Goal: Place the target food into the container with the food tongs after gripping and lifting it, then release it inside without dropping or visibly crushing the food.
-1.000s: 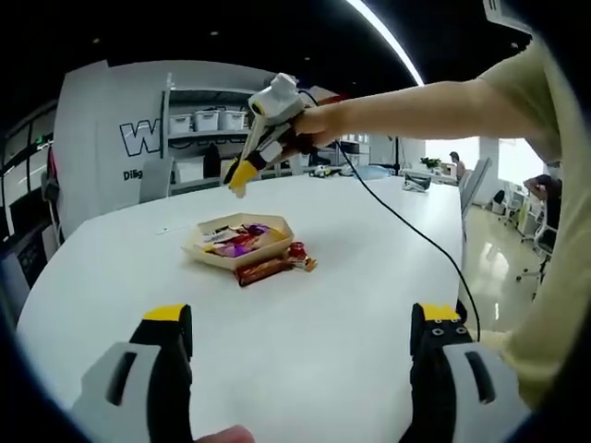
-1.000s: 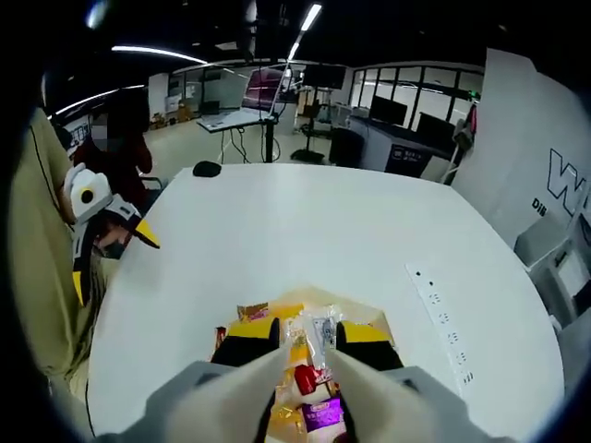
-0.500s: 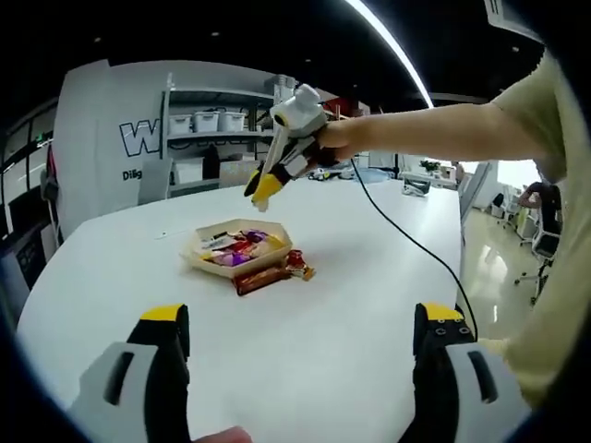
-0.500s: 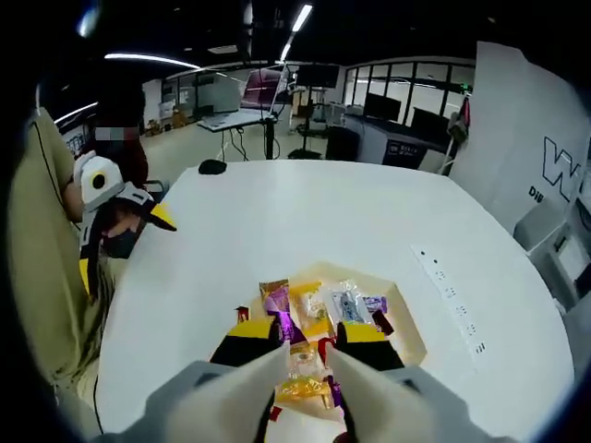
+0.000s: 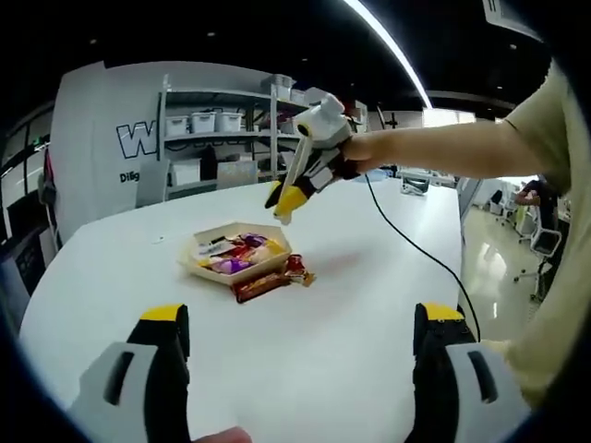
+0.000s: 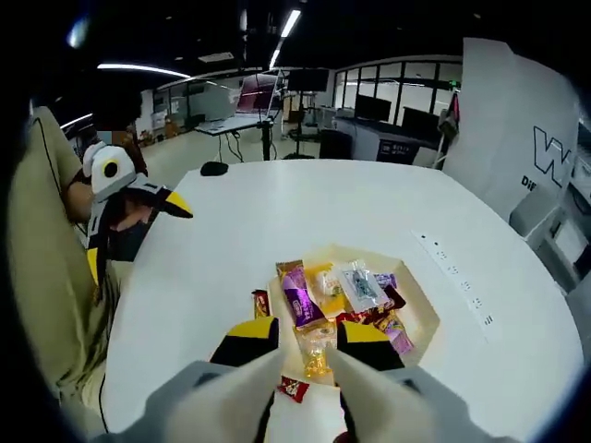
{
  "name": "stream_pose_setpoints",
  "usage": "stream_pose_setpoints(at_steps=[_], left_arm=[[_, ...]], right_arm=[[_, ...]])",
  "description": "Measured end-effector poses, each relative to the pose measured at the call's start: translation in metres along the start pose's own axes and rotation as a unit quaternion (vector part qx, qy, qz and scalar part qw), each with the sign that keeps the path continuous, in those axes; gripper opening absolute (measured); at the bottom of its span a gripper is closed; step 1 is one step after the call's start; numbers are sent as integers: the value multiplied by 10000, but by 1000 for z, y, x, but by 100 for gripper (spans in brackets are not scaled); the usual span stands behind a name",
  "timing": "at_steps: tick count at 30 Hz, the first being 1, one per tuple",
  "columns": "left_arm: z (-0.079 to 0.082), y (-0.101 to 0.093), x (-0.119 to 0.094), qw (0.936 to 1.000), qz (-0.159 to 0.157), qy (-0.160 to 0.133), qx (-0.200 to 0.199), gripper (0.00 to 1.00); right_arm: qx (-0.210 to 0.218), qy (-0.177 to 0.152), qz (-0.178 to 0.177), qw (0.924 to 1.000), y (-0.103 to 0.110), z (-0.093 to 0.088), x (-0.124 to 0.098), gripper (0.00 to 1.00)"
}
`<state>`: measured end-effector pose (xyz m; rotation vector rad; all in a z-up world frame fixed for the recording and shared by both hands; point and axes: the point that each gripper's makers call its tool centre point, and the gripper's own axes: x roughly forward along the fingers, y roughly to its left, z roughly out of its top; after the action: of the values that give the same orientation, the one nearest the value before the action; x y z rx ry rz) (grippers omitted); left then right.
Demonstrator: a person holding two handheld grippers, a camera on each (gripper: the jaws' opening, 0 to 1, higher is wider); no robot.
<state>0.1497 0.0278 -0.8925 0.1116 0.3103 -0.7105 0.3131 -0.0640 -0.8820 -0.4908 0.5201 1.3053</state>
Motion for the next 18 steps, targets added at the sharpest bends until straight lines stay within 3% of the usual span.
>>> stream_pose_setpoints(at_steps=[18], left_arm=[[0,-3,5,10000,-57,0,18,99]], right_arm=[[153,-240,-243,9993,29,-16,6,21]])
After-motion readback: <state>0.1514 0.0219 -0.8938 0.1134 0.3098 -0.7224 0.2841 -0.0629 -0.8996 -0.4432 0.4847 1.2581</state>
